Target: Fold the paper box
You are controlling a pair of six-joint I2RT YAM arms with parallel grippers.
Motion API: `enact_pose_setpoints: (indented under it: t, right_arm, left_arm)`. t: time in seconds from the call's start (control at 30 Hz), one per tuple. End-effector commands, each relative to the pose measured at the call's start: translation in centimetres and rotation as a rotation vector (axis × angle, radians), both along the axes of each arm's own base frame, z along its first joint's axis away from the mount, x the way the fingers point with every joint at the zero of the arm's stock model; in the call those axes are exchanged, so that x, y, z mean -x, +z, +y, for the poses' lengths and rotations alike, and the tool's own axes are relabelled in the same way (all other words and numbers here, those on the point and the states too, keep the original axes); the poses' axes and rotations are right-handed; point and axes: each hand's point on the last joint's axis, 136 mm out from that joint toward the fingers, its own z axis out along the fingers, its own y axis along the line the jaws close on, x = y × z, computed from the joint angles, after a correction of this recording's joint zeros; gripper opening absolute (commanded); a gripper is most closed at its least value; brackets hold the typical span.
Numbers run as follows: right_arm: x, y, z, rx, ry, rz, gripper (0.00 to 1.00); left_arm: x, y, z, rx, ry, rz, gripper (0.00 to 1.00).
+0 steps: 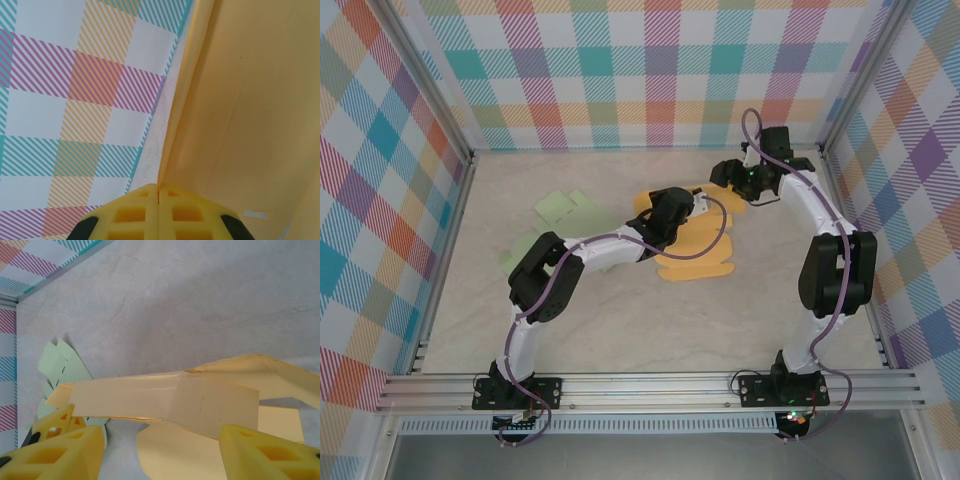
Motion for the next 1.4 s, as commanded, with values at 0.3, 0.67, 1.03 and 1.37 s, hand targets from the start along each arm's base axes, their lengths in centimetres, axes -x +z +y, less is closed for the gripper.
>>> enact_pose_setpoints:
  t: [0.3,0.67,1.03,1.37]
  right_arm:
    - [-0.3,-1.2,2.6,-0.072,0.062,0.03,0.54]
    - [0.7,-2.3,2.6,-0.083,0.055,0.038,0.27]
    - [5.9,-2.8,-1.6,-0.049,-0.06,-0.004,0.49]
    - [8.0,-9.5,-4.9,-0.024,-0.172,0.072,0.49]
  left_arm:
    - [0.7,2.4,-1.1,0.042,-0.012,-0.069,0.0]
    - [1.3,2.5,-1.1,0.033,-0.008,-0.074,0.0]
    - [2.2,1.4,0.2,-0.011,0.006,-0.038,0.0]
    - [2.1,1.3,0.2,0.0,0.002,-0.034,0.0]
